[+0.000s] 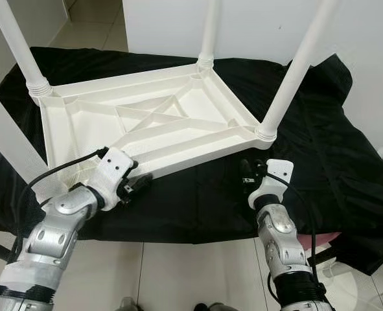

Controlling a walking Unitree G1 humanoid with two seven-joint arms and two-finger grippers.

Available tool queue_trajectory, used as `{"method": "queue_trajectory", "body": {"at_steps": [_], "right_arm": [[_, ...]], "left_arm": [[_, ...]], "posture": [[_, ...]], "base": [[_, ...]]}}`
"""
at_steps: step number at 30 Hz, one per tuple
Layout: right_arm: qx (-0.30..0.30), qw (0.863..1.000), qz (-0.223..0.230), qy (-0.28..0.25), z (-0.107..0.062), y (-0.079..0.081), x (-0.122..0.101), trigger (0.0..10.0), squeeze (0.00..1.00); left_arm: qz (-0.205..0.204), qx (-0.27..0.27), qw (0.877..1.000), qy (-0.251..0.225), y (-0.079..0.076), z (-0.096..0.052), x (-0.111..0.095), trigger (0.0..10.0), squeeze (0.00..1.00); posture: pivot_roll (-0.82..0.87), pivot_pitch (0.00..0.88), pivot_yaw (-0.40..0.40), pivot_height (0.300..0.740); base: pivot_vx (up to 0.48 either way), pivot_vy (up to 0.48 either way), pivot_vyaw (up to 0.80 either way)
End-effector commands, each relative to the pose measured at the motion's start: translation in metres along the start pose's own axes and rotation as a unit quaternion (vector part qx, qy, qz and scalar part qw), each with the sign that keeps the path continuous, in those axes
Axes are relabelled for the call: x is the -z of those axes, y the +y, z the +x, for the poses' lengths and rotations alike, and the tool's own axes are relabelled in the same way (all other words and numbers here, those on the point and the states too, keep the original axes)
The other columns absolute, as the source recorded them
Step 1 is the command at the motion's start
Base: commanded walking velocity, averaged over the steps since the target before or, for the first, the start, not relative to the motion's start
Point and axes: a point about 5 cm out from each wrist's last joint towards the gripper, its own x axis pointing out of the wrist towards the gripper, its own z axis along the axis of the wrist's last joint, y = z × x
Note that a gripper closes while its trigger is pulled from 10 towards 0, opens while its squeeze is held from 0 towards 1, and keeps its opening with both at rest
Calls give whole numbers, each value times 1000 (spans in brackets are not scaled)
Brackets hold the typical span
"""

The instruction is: Building children table

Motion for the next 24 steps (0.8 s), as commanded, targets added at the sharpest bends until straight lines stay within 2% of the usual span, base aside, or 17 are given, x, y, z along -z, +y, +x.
{"method": "queue_trajectory", "body": {"at_steps": [1,6,10,11,12,14,15,16,17,19,24], "right_arm": [[10,1000,0,8,-3,-5,5,10000,0],[13,1000,0,8,-3,-6,5,10000,0],[14,1000,0,8,-3,-6,5,10000,0],[14,1000,0,7,-3,-6,5,10000,0],[14,1000,0,7,-3,-7,5,10000,0],[15,1000,0,7,-2,-7,5,10000,0],[14,1000,0,6,-2,-7,5,10000,0],[14,1000,0,6,-2,-7,5,10000,0],[14,1000,0,6,-2,-7,4,10000,0],[13,1000,-1,5,-1,-7,4,10000,0],[13,1000,-1,5,-1,-6,3,10000,0]], "left_arm": [[4,33,999,26,-5,0,7,10000,0],[32,30,997,58,-2,3,14,10000,0],[27,29,997,61,0,4,14,10000,0],[30,24,997,62,2,6,14,5843,0],[27,19,997,63,3,9,13,4471,0],[26,16,997,64,4,11,13,4471,0],[31,14,998,62,5,15,11,2471,0],[31,14,998,62,5,15,11,2471,0],[34,13,998,57,5,19,7,196,0],[41,25,998,43,-1,29,-1,0,0],[45,38,998,29,-9,41,-9,0,0]], "posture": [[30,109,-64,740],[27,109,-62,740],[24,108,-61,740],[22,108,-62,740],[22,105,-64,740],[22,105,-64,740],[21,104,-64,740],[21,104,-64,740],[18,102,-64,740],[17,102,-64,740],[10,102,-63,740]], "base": [[0,0,0],[0,0,0],[0,0,0],[0,0,0],[0,0,0],[0,0,0],[0,0,0],[0,0,0],[0,0,0],[0,0,0],[0,0,0]]}}
